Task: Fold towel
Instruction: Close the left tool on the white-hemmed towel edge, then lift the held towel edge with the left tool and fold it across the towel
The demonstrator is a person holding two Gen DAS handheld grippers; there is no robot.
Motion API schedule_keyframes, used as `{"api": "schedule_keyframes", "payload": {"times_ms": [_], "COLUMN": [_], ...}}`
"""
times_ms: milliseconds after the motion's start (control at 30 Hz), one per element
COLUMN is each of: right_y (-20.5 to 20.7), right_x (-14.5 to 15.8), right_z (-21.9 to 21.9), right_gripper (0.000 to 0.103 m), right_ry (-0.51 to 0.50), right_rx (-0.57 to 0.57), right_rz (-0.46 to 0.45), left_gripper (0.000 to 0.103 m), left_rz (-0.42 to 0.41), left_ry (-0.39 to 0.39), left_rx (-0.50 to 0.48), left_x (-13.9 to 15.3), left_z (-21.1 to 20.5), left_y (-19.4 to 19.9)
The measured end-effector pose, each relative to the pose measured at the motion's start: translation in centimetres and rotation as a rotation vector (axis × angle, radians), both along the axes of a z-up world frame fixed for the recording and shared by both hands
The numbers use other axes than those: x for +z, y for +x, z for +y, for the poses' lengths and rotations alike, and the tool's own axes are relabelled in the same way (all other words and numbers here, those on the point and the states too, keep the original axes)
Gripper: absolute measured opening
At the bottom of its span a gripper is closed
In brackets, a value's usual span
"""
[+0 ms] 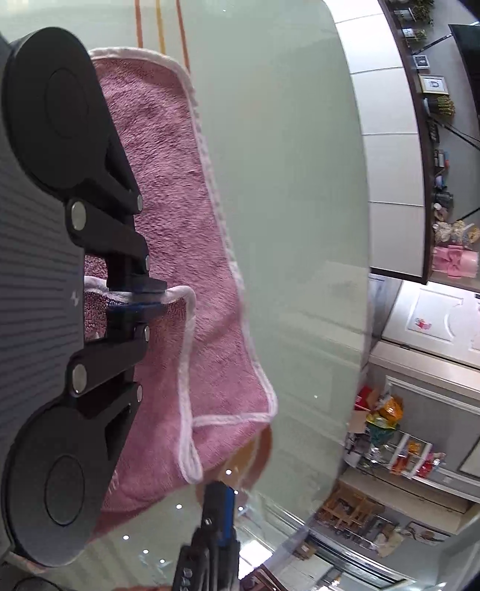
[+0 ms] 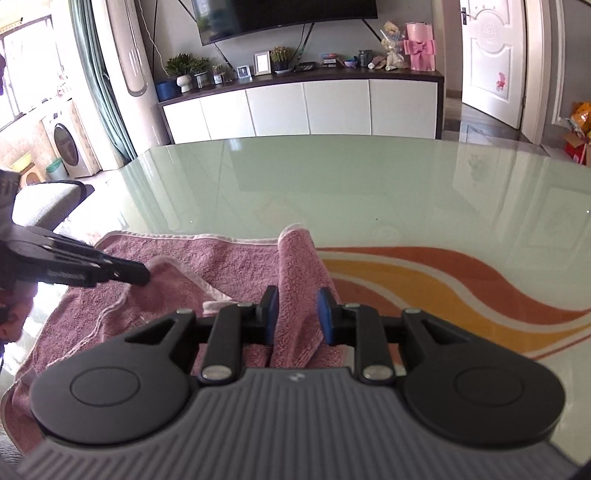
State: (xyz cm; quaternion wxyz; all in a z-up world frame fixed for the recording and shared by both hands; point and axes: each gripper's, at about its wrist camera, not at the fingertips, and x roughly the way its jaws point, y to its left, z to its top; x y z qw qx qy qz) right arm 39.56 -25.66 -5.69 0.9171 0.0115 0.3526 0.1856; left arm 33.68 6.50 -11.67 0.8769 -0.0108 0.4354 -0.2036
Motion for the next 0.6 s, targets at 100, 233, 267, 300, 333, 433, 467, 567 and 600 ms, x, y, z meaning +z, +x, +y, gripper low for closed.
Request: {"api": "schedule_keyframes", "payload": {"times_ms": [100, 233, 267, 300, 333, 433, 467, 567, 600], "right_y": [-0.2, -0.1, -0.2, -0.2, -0.2, -0.1, 0.0, 0.3, 0.4], "right_x": [-0.2, -0.5, -0.5, -0.4, -0.4, -0.3, -0.3, -0.2, -0.2], "right_z": [-0.1, -0.5, -0.6, -0.5, -0.5, -0.3, -0.2, -0.1, -0.1], "right_gripper": [0.023, 0.023, 0.023, 0.023, 0.023, 0.023, 0.023, 0.022, 0.022], "right_ry": [-0.007, -0.001, 0.0, -0.001, -0.003, -0.007, -0.008, -0.01, -0.01], "right_rx": [0.001, -0.015, -0.017, -0.016, -0.015, -0.013, -0.013, -0.009, -0.007], "right_rz": [0.004, 0.016, 0.017, 0.015, 0.014, 0.009, 0.007, 0.007, 0.007], "left_gripper": [0.019, 0.031, 0.033, 0.036, 0.037, 0.028, 0.009, 0.005, 0.005], "left_rz": [-0.028, -0.06, -0.068, -0.076, -0.083, -0.106, -0.102, -0.098, -0.102], "left_ry": [0.019, 0.075, 0.086, 0.097, 0.108, 0.141, 0.13, 0.115, 0.116], "left_rx": [0.003, -0.001, -0.006, -0.012, -0.017, -0.033, -0.044, -0.041, -0.04], "left_x": [-0.2, -0.1, -0.1, -0.2, -0.2, -0.2, -0.2, -0.2, -0.2], "left_z": [0.0, -0.3, -0.6, -0.8, -1.1, -2.0, -2.1, -2.4, -2.4], "left_y": [-0.2, -0.4, -0.5, -0.6, -0.7, -1.0, -1.1, -1.3, -1.3]}}
